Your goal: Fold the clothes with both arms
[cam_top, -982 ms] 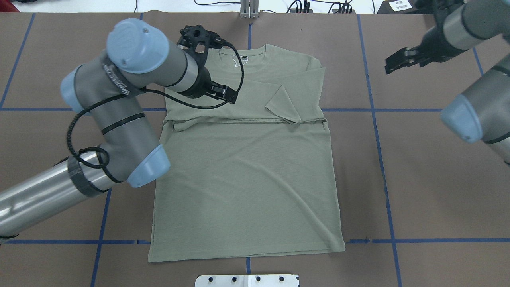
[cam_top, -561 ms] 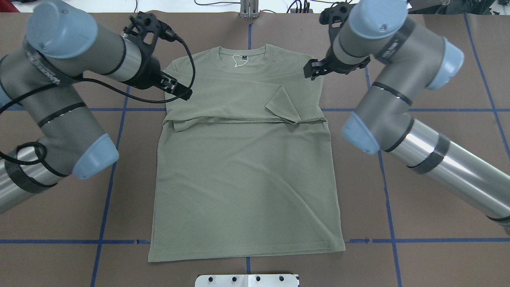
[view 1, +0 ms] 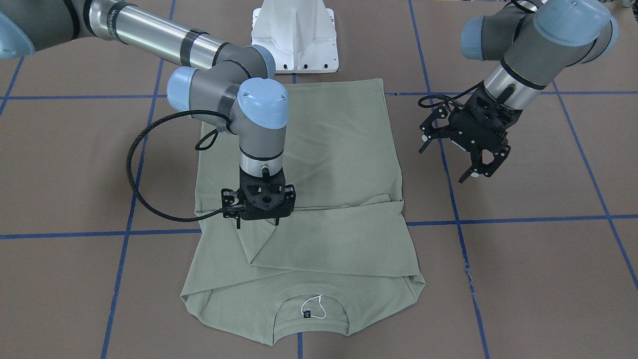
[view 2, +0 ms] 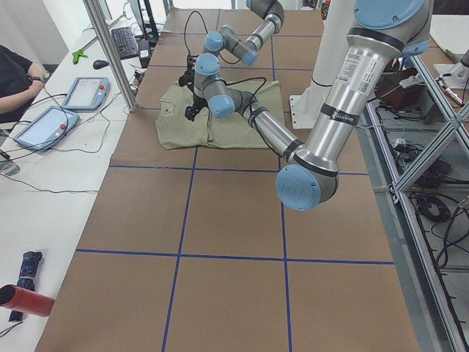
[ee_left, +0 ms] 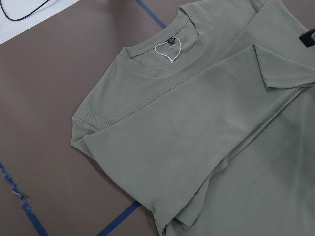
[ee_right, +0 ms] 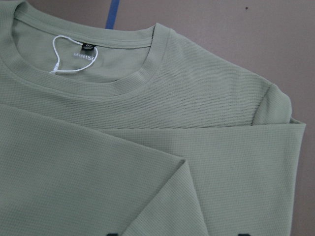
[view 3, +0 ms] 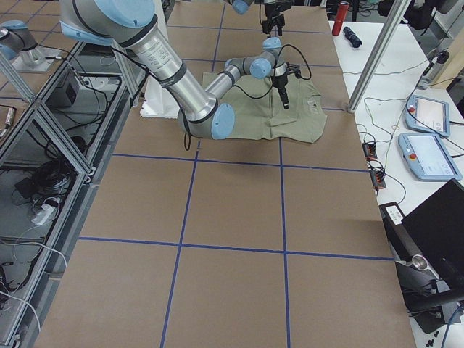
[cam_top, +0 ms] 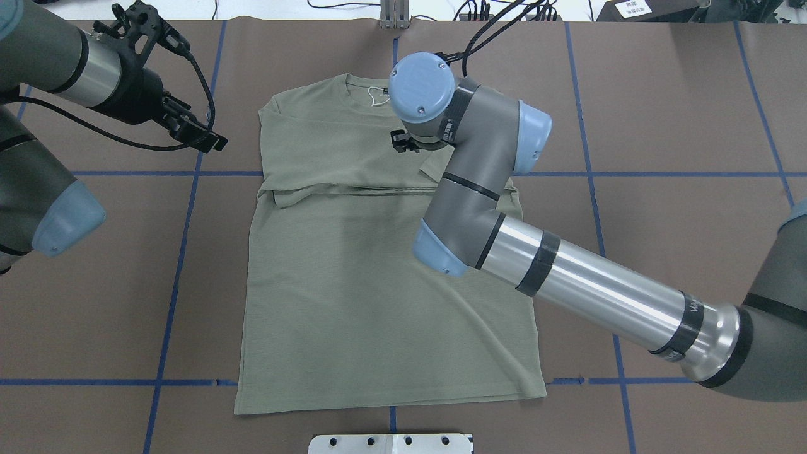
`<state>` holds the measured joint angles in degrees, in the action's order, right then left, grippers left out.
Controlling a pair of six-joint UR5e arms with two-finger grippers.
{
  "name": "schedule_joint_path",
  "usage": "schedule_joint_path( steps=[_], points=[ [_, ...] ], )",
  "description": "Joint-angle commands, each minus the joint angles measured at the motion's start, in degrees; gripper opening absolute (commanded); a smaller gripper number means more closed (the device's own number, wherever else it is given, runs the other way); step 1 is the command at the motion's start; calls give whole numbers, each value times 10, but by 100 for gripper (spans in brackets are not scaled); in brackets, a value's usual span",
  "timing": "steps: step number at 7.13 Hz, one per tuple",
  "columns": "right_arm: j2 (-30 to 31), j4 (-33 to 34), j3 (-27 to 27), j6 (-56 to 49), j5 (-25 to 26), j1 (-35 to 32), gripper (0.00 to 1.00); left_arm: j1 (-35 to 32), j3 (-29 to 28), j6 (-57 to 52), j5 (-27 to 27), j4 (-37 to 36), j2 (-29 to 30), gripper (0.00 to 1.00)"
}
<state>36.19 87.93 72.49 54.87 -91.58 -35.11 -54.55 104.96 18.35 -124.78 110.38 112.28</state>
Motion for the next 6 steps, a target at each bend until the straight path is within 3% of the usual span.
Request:
schedule_joint_path(
  steps=[1, 6],
  points=[
    [-26, 1, -52, -5, 24, 19, 68, -2, 1, -1, -5, 6, -5, 100],
    [-30, 0, -69, -23, 36, 33, 52, -2, 1, 0, -5, 6, -7, 100]
  ],
)
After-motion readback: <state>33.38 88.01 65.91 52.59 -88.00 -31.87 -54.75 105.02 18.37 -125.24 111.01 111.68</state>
